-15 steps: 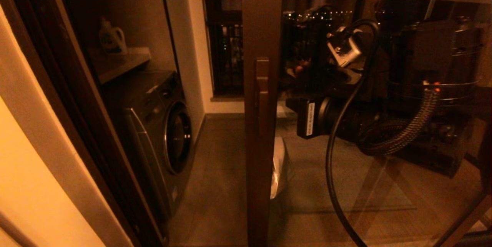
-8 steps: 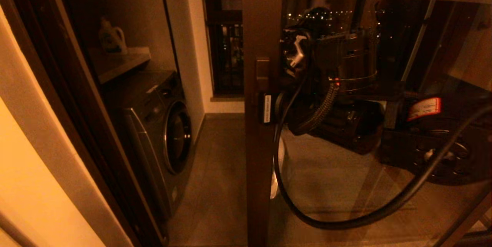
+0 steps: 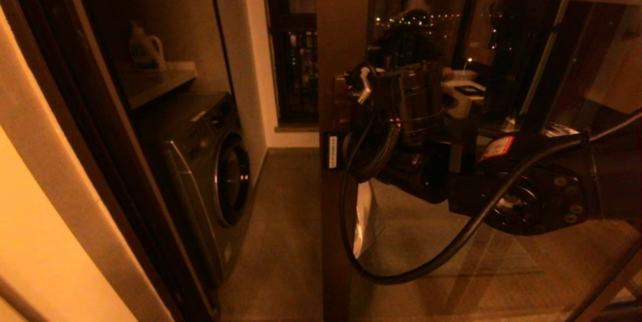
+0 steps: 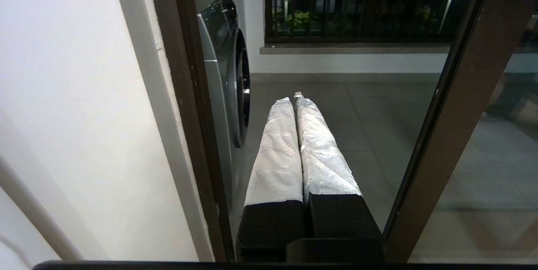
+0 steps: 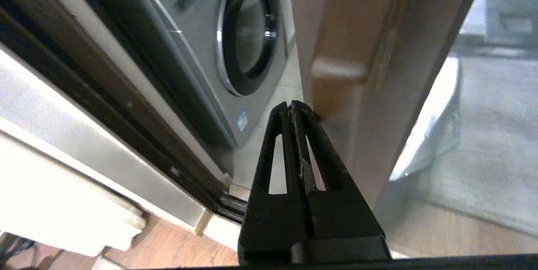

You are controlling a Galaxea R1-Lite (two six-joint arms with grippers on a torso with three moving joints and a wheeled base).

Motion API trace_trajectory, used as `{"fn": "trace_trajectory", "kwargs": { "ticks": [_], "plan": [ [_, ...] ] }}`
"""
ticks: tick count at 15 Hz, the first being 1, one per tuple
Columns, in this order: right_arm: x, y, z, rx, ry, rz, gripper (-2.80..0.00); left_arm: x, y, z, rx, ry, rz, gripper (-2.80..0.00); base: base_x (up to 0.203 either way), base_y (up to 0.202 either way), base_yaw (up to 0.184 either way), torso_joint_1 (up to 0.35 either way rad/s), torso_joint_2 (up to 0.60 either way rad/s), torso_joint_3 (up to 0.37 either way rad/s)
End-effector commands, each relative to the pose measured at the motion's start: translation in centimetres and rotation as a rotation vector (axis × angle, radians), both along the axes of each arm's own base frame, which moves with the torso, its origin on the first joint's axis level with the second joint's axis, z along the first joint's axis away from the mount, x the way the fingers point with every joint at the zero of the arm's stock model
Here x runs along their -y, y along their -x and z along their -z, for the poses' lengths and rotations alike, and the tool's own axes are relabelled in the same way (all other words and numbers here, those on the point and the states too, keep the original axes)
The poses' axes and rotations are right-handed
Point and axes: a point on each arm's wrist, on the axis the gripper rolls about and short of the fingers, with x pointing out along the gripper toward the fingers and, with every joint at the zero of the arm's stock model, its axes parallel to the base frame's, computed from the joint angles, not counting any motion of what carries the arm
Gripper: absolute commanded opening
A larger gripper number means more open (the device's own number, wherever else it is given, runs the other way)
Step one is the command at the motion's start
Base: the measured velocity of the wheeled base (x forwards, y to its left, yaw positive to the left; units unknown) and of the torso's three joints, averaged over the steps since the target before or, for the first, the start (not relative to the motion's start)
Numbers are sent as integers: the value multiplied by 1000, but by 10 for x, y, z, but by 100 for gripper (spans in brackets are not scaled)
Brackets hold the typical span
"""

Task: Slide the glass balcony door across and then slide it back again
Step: Open the slid door

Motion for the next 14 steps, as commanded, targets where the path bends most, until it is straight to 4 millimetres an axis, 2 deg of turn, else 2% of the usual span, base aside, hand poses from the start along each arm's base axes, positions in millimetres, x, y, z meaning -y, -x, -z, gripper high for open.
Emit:
{"fn": "trace_trajectory", "kwargs": {
  "ticks": [1, 6, 14],
  "plan": [
    [7, -3, -3, 7, -7, 31, -280, 0, -3, 11, -40, 0, 0, -280, 0, 0, 0, 0, 0, 0],
    [19, -5, -7, 14, -8, 61, -280, 0, -3, 11, -41, 0, 2, -280, 0, 0, 0, 0, 0, 0],
    [42, -1, -1, -11, 19, 98, -280, 0, -3, 11, -42, 2, 0, -280, 0, 0, 0, 0, 0, 0]
  ]
}}
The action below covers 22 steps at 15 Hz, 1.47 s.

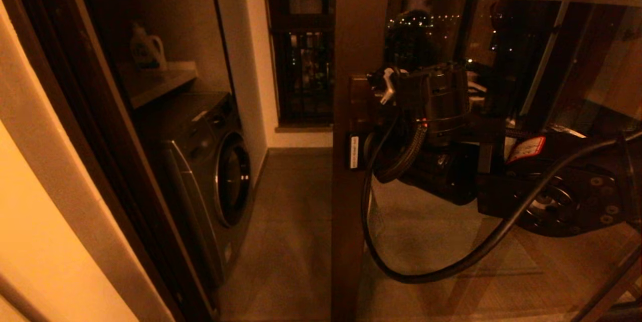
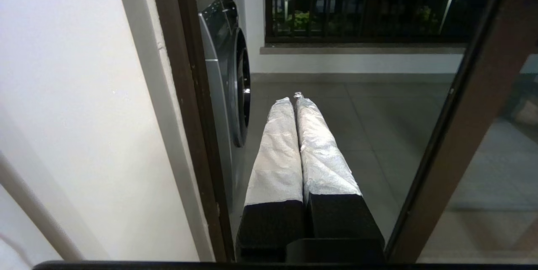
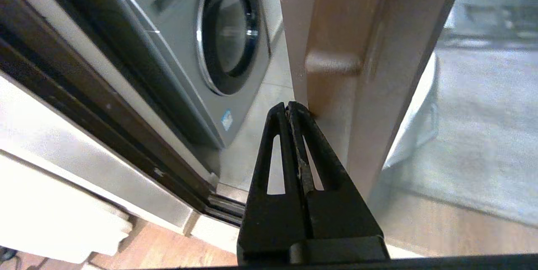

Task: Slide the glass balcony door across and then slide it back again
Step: Open the slid door

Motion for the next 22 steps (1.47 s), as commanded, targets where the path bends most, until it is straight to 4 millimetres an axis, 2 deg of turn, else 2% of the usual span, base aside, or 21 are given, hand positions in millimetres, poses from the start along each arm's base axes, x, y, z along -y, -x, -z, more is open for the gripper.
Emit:
{"fn": "trace_trajectory", "kwargs": {
  "ticks": [1, 9, 15, 22],
  "plan": [
    [9, 3, -3, 3, -3, 15, -280, 0, -3, 11, -41, 0, -1, -280, 0, 0, 0, 0, 0, 0],
    [39, 5, -5, 0, 4, 78, -280, 0, -3, 11, -41, 1, 1, -280, 0, 0, 0, 0, 0, 0],
    [61, 6, 2, -24, 21, 130, -280, 0, -3, 11, -41, 1, 0, -280, 0, 0, 0, 0, 0, 0],
    [83, 7, -1, -17, 26, 184, -280, 0, -3, 11, -41, 1, 0, -280, 0, 0, 0, 0, 0, 0]
  ]
}}
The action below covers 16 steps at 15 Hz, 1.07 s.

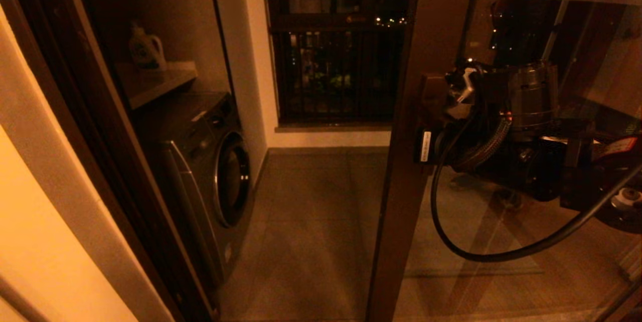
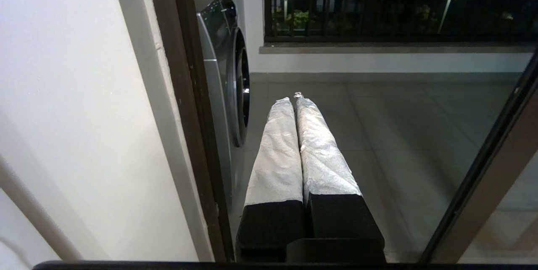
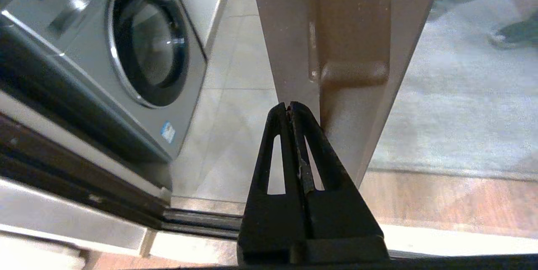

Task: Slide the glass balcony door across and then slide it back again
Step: Open the slid door

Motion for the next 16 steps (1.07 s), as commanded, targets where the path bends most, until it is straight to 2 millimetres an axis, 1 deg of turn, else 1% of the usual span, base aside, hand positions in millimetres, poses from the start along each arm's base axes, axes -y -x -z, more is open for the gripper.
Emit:
{"fn": "trace_trajectory", "kwargs": {
  "ticks": [1, 6, 9, 14, 16],
  "plan": [
    [10, 3, -2, 7, 3, 20, -280, 0, -3, 11, -40, 0, 0, -280, 0, 0, 0, 0, 0, 0],
    [32, 4, -5, 12, 1, 81, -280, 0, -3, 11, -40, 0, -1, -280, 0, 0, 0, 0, 0, 0],
    [43, 7, -4, 11, 15, 104, -280, 0, -3, 11, -40, 0, -1, -280, 0, 0, 0, 0, 0, 0],
    [58, 6, -4, 10, 20, 150, -280, 0, -3, 11, -40, 0, -1, -280, 0, 0, 0, 0, 0, 0],
    [68, 6, -6, 14, 12, 163, -280, 0, -3, 11, -40, 2, -1, -280, 0, 0, 0, 0, 0, 0]
  ]
}}
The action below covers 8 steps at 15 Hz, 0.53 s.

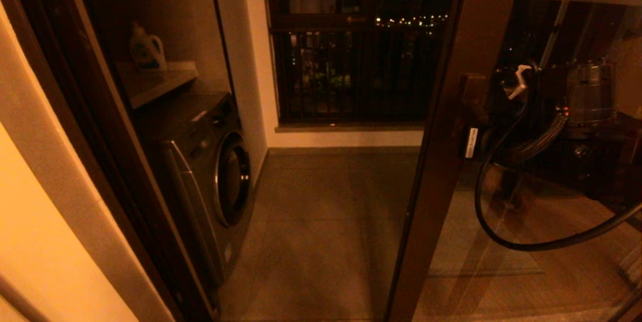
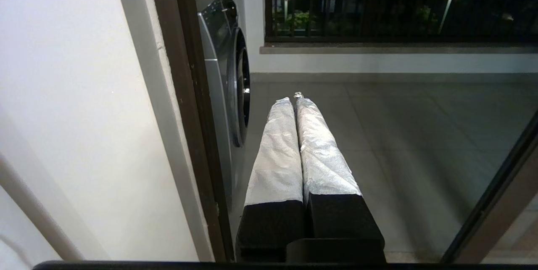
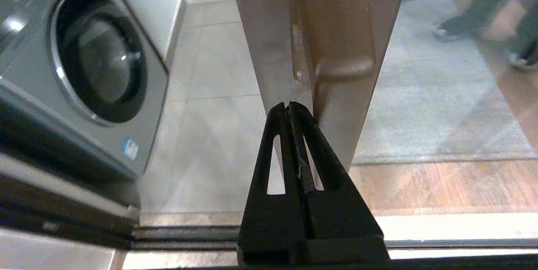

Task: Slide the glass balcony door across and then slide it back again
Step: Open the slid door

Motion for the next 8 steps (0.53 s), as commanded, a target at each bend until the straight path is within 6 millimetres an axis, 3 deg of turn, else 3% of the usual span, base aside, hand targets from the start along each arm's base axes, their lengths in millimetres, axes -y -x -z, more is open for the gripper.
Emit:
{"fn": "trace_trajectory", "kwargs": {
  "ticks": [1, 8],
  "plan": [
    [12, 1, -3, 9, -9, 19, -280, 0, -3, 11, -40, 0, 1, -280, 0, 0, 0, 0, 0, 0],
    [41, 0, -4, 10, 0, 75, -280, 0, -3, 11, -40, 0, 0, -280, 0, 0, 0, 0, 0, 0]
  ]
}}
